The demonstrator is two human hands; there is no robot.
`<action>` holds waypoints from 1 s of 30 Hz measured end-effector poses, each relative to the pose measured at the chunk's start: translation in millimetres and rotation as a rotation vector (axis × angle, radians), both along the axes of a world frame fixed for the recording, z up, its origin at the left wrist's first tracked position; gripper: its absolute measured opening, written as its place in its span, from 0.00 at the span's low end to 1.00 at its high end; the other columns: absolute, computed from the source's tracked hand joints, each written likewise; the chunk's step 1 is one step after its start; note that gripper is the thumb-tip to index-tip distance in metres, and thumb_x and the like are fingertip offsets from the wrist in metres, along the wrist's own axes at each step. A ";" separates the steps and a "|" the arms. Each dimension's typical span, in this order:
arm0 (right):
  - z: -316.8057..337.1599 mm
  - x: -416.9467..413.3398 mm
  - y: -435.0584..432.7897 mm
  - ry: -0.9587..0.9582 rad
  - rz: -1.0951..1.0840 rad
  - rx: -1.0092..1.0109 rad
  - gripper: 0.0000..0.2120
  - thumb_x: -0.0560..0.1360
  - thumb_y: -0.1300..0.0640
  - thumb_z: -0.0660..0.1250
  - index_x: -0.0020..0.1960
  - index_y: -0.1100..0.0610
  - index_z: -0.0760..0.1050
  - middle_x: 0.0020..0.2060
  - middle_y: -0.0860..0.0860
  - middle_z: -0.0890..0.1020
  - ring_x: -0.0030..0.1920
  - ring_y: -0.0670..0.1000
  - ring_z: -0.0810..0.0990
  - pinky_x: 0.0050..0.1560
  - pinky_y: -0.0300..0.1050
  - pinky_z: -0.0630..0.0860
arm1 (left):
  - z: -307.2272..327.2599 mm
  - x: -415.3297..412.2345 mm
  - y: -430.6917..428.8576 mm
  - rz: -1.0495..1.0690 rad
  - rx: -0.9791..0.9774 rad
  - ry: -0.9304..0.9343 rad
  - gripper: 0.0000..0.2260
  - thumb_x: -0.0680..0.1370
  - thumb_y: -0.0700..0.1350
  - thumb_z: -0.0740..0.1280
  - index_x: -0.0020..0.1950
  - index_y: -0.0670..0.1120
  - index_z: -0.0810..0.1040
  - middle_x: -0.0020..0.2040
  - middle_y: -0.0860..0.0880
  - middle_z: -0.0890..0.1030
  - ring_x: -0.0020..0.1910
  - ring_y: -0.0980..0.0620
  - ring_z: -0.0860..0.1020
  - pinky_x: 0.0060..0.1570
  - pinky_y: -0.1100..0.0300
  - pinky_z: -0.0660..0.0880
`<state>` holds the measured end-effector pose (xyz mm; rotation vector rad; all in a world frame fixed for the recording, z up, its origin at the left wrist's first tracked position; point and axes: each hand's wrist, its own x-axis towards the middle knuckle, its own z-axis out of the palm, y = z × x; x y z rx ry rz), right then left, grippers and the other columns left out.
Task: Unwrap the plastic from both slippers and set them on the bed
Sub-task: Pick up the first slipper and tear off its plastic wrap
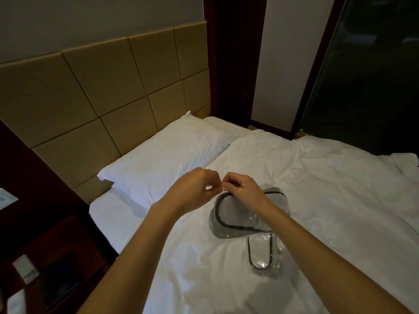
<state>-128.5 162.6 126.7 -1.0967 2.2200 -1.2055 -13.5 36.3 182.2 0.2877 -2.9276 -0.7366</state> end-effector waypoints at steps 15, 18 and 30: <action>8.0 -7.5 1.8 -0.004 -0.074 0.000 0.10 0.78 0.57 0.61 0.38 0.51 0.73 0.36 0.51 0.78 0.43 0.57 0.78 0.51 0.60 0.76 | 5.9 9.8 2.2 -0.038 0.217 -0.011 0.05 0.78 0.55 0.63 0.50 0.57 0.76 0.51 0.60 0.77 0.50 0.66 0.73 0.47 0.74 0.62; 7.7 -2.6 0.0 0.001 -0.090 0.026 0.12 0.78 0.54 0.61 0.36 0.46 0.71 0.34 0.48 0.78 0.42 0.55 0.78 0.51 0.60 0.77 | 7.5 10.7 4.2 -0.042 0.159 0.022 0.07 0.77 0.56 0.62 0.53 0.58 0.73 0.51 0.57 0.79 0.50 0.60 0.76 0.50 0.66 0.71; 17.1 5.5 -9.2 0.201 -0.040 0.173 0.10 0.79 0.52 0.59 0.43 0.52 0.75 0.39 0.48 0.81 0.41 0.50 0.78 0.37 0.41 0.69 | 6.6 12.6 12.3 -0.141 -0.350 0.074 0.08 0.79 0.46 0.62 0.53 0.49 0.80 0.45 0.51 0.83 0.46 0.50 0.73 0.48 0.57 0.69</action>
